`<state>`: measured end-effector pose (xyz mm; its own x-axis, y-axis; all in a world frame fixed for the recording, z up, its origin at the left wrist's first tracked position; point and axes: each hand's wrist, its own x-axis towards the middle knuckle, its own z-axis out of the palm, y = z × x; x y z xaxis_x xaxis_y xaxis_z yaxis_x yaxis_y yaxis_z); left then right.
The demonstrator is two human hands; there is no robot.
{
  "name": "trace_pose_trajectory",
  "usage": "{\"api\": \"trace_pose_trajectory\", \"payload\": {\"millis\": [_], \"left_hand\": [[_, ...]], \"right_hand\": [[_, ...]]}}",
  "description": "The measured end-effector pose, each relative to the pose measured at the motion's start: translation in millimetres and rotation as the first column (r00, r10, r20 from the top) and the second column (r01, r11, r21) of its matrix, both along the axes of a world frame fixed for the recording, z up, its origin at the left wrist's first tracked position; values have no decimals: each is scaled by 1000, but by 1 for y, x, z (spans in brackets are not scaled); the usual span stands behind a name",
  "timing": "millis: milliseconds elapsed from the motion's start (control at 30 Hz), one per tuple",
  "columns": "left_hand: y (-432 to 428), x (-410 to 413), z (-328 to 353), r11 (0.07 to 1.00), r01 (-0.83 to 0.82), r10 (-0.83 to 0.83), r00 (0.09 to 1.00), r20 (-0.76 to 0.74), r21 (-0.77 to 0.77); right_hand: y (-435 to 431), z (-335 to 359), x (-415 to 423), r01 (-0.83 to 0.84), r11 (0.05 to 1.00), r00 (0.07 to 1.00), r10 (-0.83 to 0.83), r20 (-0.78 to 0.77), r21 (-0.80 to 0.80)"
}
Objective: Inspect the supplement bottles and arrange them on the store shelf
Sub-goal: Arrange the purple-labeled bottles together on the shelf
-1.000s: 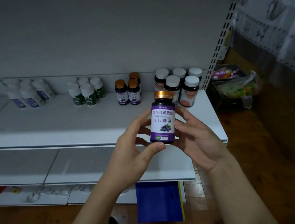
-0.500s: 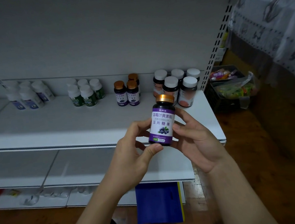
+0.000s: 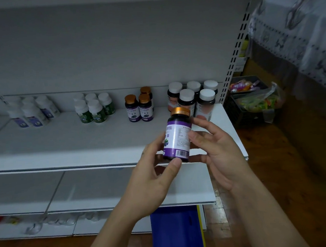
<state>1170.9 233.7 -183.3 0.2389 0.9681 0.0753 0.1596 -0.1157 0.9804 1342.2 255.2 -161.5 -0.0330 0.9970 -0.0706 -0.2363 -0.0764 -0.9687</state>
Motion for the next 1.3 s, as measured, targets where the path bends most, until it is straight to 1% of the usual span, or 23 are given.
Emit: {"api": "trace_pose_trajectory", "payload": {"millis": [100, 233, 433, 633, 833, 933, 1000, 1067, 1300], "left_hand": [[-1, 1, 3, 999, 3, 0, 997, 74, -47], [1, 1, 2, 993, 26, -13, 994, 110, -113], [4, 4, 1, 992, 72, -63, 994, 85, -104], [9, 6, 0, 989, 109, -100, 991, 90, -101], [9, 2, 4, 985, 150, -147, 988, 39, -86], [8, 0, 4, 981, 171, -168, 985, 38, -89], [8, 0, 5, 981, 169, -164, 985, 55, -94], [7, 0, 4, 982, 161, -156, 986, 57, -103], [8, 0, 4, 986, 130, -129, 992, 14, -101]], "right_hand": [[0, 0, 5, -35, 999, 999, 36, 18, -28], [3, 0, 9, -47, 998, 997, 50, 58, -49], [5, -3, 9, -57, 998, 998, 58, 18, -41], [6, -8, 14, -28, 998, 999, 30, 23, -56], [9, -11, 17, -20, 998, 1000, 22, 19, -66], [11, -11, 16, -21, 998, 1000, 20, -17, -63], [13, -12, 15, -11, 998, 999, 8, -44, -57], [14, -13, 15, -10, 999, 999, 8, -32, -46], [16, -14, 16, -32, 999, 999, 32, -24, -19]]}}
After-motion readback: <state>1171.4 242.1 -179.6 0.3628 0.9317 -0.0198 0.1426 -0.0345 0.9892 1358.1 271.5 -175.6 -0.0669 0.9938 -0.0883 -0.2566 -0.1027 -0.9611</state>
